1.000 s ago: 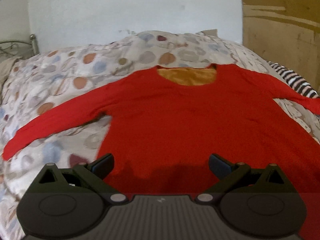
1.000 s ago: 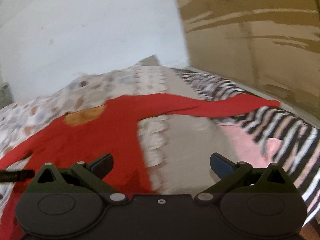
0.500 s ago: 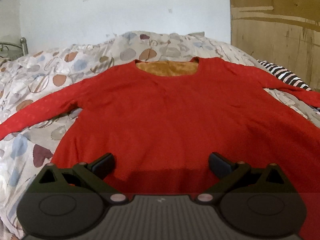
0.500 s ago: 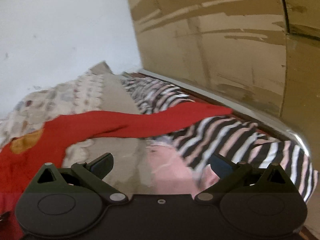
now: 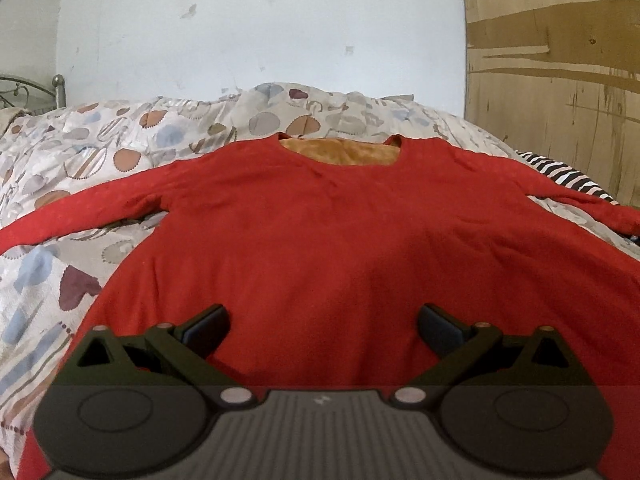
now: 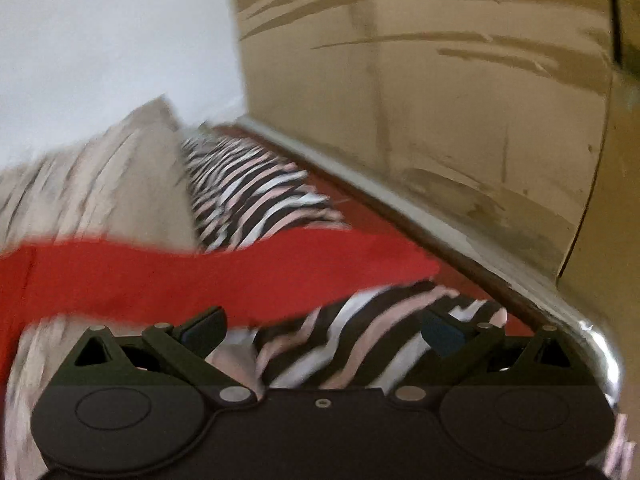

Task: Fold small clothes
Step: 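Reach the right gripper to the nearest red sleeve cuff and grasp it, then carry the sleeve across the dress body with the right gripper and release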

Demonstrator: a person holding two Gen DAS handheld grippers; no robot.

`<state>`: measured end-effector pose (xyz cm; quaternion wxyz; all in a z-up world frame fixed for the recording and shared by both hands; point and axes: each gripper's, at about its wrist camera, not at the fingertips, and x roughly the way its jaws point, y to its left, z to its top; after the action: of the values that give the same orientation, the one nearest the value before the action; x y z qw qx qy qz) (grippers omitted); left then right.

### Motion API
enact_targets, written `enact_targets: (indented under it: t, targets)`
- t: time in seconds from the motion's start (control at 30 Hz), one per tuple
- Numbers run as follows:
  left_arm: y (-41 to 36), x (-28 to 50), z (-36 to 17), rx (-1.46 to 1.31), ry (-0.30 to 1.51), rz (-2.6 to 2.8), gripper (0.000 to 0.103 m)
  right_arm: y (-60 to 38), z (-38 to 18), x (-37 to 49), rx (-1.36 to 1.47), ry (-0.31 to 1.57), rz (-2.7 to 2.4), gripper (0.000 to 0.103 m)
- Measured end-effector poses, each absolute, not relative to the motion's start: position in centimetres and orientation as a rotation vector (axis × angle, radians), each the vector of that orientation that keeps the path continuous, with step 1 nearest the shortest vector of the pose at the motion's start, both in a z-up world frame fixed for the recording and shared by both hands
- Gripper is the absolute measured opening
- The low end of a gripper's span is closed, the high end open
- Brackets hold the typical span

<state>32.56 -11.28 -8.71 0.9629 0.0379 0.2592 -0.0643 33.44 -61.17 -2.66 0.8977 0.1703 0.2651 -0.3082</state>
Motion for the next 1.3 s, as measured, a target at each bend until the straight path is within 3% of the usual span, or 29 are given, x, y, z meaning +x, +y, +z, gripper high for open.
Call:
enact_targets:
  t: [0.1, 0.23, 0.43, 0.5, 0.53, 0.87, 1.1, 1.3]
  targets:
    - [-11.3, 32.5, -8.8, 0.076, 0.522, -0.13, 0.102, -64.9, -4.0, 34.6, 0.556, 0.543, -0.739, 0.101]
    - [-11.3, 32.5, -8.9, 0.076, 0.518, -0.13, 0.102, -67.5, -5.4, 35.7, 0.72, 0.519, -0.847, 0.09]
    - [-11.3, 32.4, -8.9, 0.073, 0.516, -0.131, 0.102, -67.7, -4.7, 37.2, 0.694, 0.47, -0.911, 0.044]
    - [-11.3, 32.5, -8.9, 0.071, 0.515, -0.132, 0.102, -67.5, -4.6, 37.5, 0.664, 0.473, -0.9, 0.017]
    - [-11.2, 32.5, -8.9, 0.069, 0.515, -0.133, 0.102, -67.3, -4.4, 37.5, 0.632, 0.471, -0.885, 0.012]
    - [-10.7, 33.1, -8.3, 0.039, 0.54, -0.161, 0.103, -60.7, 5.5, 38.9, 0.268, 0.358, -0.642, 0.01]
    - [-6.5, 34.0, -3.9, -0.131, 0.539, -0.164, 0.103, -49.5, 12.2, 41.1, 0.059, 0.241, -0.371, 0.01]
    - [-0.4, 33.9, 0.0, -0.246, 0.483, -0.029, 0.103, -38.2, 14.1, 43.6, -0.074, 0.25, -0.064, 0.01]
